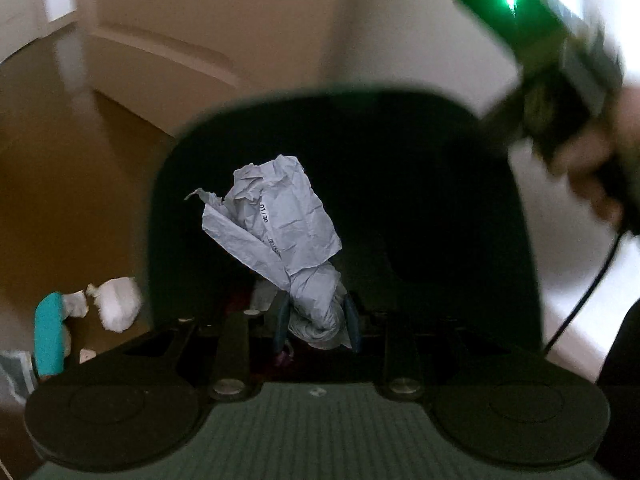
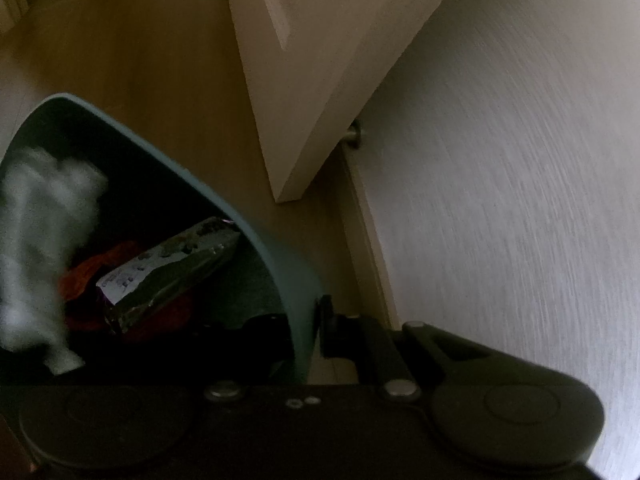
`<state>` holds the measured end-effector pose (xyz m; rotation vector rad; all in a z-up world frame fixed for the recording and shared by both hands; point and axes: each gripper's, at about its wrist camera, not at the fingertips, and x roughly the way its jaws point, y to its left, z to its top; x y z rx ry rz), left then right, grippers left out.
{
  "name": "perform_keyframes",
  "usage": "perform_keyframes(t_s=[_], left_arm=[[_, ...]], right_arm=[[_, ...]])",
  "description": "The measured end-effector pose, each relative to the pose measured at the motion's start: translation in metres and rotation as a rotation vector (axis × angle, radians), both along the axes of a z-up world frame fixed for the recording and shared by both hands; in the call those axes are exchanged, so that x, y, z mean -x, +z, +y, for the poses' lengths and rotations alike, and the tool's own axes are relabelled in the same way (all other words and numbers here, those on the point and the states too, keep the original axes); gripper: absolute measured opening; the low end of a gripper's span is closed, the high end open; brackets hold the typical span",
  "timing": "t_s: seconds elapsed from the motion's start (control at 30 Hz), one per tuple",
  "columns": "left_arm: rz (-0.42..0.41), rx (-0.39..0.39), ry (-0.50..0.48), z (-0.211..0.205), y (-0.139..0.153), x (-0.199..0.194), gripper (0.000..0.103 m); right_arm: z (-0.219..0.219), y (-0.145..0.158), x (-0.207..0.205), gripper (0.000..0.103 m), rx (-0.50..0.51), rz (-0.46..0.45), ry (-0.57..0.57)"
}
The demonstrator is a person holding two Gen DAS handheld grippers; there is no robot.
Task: Collect trash
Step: 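Drop the light-blue paper into the bin by opening the left tool, then move the open left tool back toward the trash pile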
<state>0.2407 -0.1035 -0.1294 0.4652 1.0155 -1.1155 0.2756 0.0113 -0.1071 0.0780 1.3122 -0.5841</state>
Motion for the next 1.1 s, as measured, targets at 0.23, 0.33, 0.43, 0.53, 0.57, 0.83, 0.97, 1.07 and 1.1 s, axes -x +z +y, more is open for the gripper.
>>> perform_keyframes(t_s=[0.23,0.33,0.43,0.53,0.57,0.83,0.97,1.07,1.1], left_arm=[[0.041,-0.073,-0.018,-0.028,-0.034,0.003,0.029],[0.061,-0.055,-0.006,-0.027,-0.035,-0.001,0.031],[0.044,-0.015,0.010,-0.023,-0.030,-0.001,0.068],[0.010,0.022,0.008,-0.018,-0.021,-0.001,0.073],[0.012,0.030,0.009,-0.015,-0.019,-0.002,0.073],[-0.017,0.118,0.115,0.039,0.013,-0.040,0.073],[-0.066,0.110,0.227,0.080,0.016,-0.064,0.075],[-0.090,0.089,0.333,0.114,0.021,-0.091,0.075],[-0.112,0.076,0.375,0.127,0.021,-0.099,0.075]], right_arm=[[-0.004,0.002,0.003,0.004,-0.014,-0.002,-0.014],[-0.008,0.002,0.004,0.003,-0.023,-0.001,-0.027],[-0.011,0.002,0.006,0.003,-0.034,-0.002,-0.040],[-0.012,0.001,0.010,0.004,-0.045,0.002,-0.046],[-0.013,0.001,0.012,0.004,-0.052,0.001,-0.046],[-0.027,-0.014,0.031,0.004,-0.160,0.015,-0.083],[-0.026,-0.027,0.032,0.004,-0.232,0.025,-0.118],[-0.017,-0.035,0.022,0.004,-0.263,0.027,-0.109],[-0.014,-0.036,0.017,0.004,-0.269,0.027,-0.104]])
